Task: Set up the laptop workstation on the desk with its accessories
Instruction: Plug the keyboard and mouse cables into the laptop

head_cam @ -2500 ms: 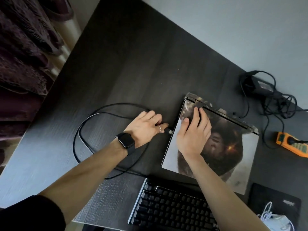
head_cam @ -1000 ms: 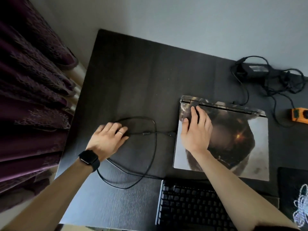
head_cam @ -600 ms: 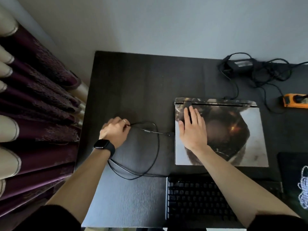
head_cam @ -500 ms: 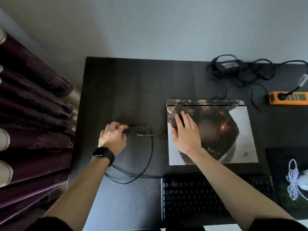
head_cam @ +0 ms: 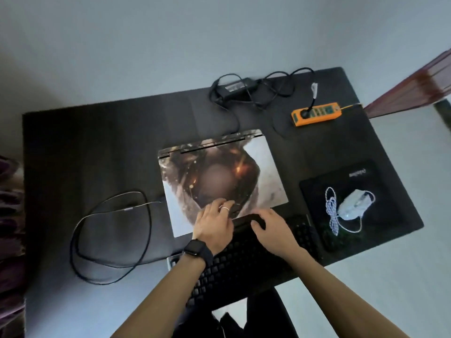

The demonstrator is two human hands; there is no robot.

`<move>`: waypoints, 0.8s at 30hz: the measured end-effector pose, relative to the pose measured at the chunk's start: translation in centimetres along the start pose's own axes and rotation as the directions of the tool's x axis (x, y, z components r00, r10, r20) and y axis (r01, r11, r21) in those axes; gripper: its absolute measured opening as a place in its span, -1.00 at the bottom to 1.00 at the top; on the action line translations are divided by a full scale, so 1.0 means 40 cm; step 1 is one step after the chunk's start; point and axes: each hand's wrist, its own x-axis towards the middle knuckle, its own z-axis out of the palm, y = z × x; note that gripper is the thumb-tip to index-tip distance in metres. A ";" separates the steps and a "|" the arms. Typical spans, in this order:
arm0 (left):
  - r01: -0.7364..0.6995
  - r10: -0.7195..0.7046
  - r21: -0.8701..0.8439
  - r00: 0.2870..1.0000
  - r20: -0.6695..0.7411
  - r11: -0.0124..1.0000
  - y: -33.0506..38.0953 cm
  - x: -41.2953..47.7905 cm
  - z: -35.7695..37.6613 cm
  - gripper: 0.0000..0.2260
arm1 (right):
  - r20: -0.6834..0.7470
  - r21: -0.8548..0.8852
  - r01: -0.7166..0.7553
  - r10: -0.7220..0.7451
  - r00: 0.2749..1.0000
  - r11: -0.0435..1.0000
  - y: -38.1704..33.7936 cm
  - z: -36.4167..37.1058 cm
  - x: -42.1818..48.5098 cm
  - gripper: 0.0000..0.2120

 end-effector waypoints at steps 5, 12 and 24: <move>-0.004 0.002 0.044 0.998 0.057 0.999 0.198 0.042 0.121 -0.53 | -0.201 0.214 -0.121 0.165 0.966 0.969 0.280 -0.158 -0.064 -0.74; 0.118 -0.131 0.089 0.980 0.152 0.989 0.436 0.052 0.290 -0.55 | -0.340 0.367 -0.251 0.380 0.860 0.896 0.581 -0.371 -0.105 -0.80; 0.194 -0.250 0.189 0.903 0.350 0.963 0.712 0.182 0.394 -0.54 | -0.157 0.530 -0.443 0.597 0.787 0.723 0.695 -0.444 0.028 -0.53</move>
